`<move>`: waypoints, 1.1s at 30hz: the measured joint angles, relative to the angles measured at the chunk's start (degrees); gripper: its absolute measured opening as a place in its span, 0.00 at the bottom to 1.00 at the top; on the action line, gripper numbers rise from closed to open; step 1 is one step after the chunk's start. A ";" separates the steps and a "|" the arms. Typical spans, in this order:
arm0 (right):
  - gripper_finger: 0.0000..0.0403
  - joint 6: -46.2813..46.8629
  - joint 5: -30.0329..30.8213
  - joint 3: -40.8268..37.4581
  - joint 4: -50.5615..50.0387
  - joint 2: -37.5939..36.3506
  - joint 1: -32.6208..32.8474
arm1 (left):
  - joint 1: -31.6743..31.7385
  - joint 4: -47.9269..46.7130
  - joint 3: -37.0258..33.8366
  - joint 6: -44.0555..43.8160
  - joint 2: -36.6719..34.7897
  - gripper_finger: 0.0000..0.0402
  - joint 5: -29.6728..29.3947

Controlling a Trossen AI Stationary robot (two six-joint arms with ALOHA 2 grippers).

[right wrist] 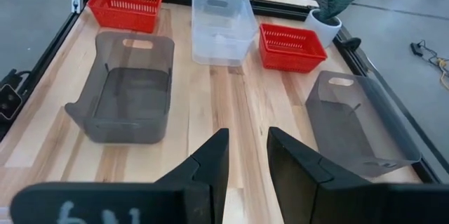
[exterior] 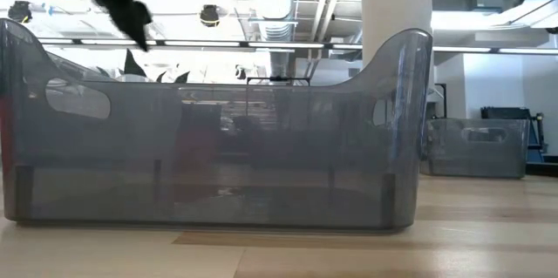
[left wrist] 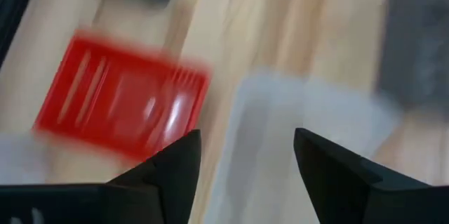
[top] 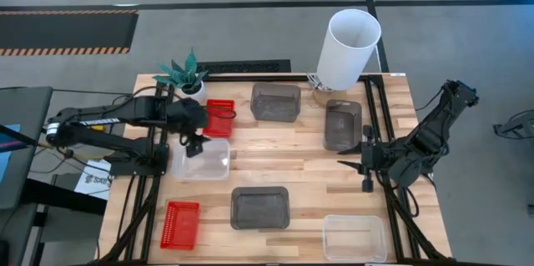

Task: Stack baskets by color
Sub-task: Stack the bottom black bin on the top black bin

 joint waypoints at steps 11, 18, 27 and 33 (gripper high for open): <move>0.30 1.31 -0.58 0.01 -0.23 3.66 0.00 | -8.64 26.31 -0.02 1.28 11.84 0.54 3.43; 0.30 1.39 -1.66 0.01 -0.46 5.63 0.00 | -13.12 35.34 -0.02 1.14 24.40 0.54 7.40; 0.30 3.50 -1.98 0.01 -3.11 6.08 0.00 | -16.94 42.76 0.72 -1.07 35.28 0.54 8.36; 0.30 3.80 -2.78 0.01 -4.55 6.06 0.00 | -19.41 43.72 1.81 -1.80 36.83 0.54 7.26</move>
